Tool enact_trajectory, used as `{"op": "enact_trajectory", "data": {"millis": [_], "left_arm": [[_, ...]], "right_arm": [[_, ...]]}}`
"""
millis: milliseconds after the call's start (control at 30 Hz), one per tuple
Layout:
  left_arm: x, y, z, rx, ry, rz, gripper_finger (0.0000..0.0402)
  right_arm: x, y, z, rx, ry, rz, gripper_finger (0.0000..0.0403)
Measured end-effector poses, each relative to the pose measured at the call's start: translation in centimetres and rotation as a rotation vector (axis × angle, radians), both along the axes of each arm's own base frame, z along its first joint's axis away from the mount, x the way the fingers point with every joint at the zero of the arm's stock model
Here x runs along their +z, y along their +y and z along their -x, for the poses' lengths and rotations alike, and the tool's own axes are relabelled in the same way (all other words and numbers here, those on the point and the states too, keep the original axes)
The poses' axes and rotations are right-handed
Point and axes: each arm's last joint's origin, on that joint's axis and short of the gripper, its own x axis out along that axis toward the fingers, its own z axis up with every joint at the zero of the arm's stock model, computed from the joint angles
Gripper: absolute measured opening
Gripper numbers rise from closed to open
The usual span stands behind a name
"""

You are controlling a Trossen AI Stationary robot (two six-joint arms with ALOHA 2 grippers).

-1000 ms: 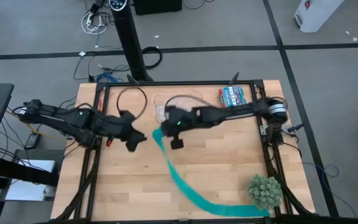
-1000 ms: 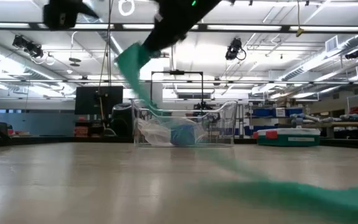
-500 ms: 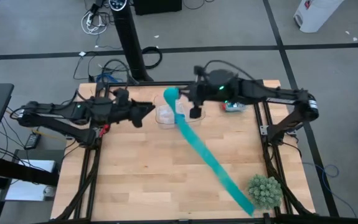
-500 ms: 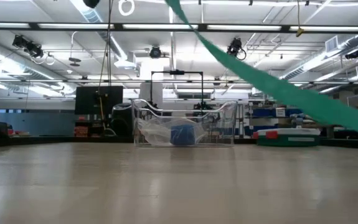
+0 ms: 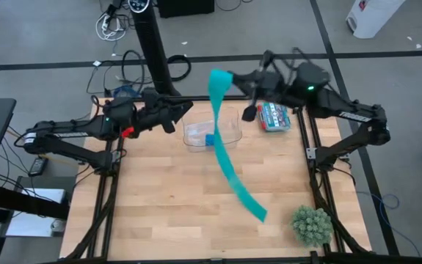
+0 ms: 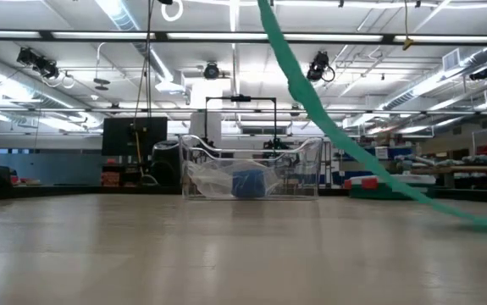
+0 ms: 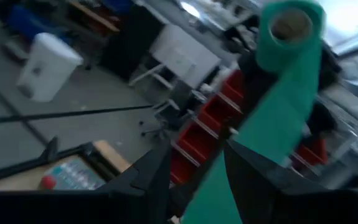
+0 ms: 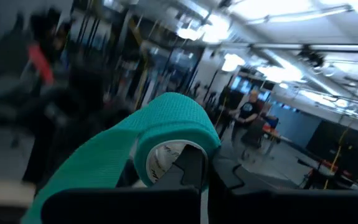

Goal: Roll bandage
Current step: Roll the sky blue bandage

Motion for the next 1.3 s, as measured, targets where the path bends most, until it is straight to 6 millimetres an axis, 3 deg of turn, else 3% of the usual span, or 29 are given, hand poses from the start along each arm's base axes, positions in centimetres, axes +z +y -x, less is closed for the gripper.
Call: {"op": "enact_trajectory", "data": {"millis": [200,333,600,833,1300], "left_arm": [[0.4,0.4,-0.1,-0.127,-0.036,-0.058,0.0157],[0.7,0.4,-1.5,-0.243,0.032,-0.075,0.0157],[4.7,1.0,-3.8,-0.262,0.251,-0.267,0.0157],[6.9,1.9,-4.8,-0.253,0.252,-0.334,0.0157],[7.1,2.2,-5.7,-0.34,0.224,-0.344,0.0157]], "right_arm": [[0.3,-0.4,0.7,0.069,-0.048,-0.14,0.0],[-0.4,-0.7,0.1,0.167,-0.008,-0.245,0.0],[-0.6,-1.4,0.5,0.268,0.019,-0.386,0.0],[0.5,-1.3,1.0,0.3,0.02,-0.4,0.0],[1.3,-2.1,1.6,0.267,-0.002,-0.354,0.0]]}}
